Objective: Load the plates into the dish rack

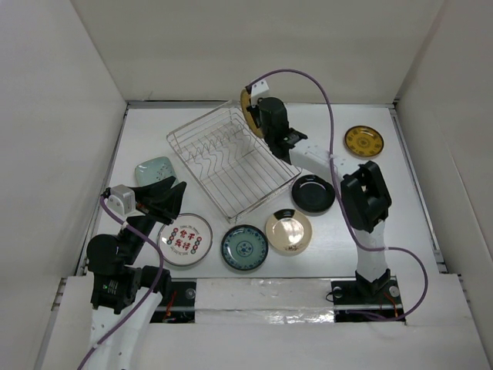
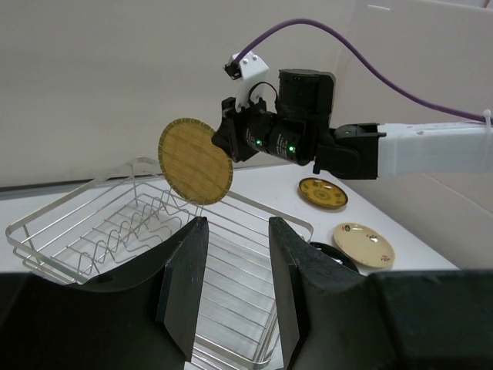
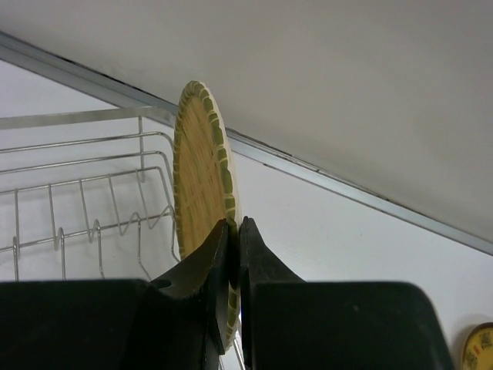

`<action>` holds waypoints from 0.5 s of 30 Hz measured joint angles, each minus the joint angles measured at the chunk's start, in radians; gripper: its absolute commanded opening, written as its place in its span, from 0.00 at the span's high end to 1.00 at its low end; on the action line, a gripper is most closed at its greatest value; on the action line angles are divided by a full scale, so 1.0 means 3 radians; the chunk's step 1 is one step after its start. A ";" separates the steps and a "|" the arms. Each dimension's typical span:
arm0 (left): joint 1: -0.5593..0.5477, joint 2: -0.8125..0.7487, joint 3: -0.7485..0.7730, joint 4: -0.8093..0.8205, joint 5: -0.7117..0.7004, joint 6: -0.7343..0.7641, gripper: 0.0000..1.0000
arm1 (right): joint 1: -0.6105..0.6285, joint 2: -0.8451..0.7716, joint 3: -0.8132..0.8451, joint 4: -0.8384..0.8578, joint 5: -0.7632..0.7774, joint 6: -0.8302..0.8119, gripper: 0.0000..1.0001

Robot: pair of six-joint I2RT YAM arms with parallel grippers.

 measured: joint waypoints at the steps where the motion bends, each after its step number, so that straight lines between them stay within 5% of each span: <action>1: 0.0000 0.0001 0.0000 0.0000 0.0000 0.0000 0.65 | 0.0001 -0.0039 -0.0029 0.0013 0.0023 -0.0009 1.00; 15: 0.0000 0.0003 0.0000 0.0000 0.0000 0.0000 0.65 | 0.0140 -0.0448 -0.0037 0.0511 0.0343 -0.0161 1.00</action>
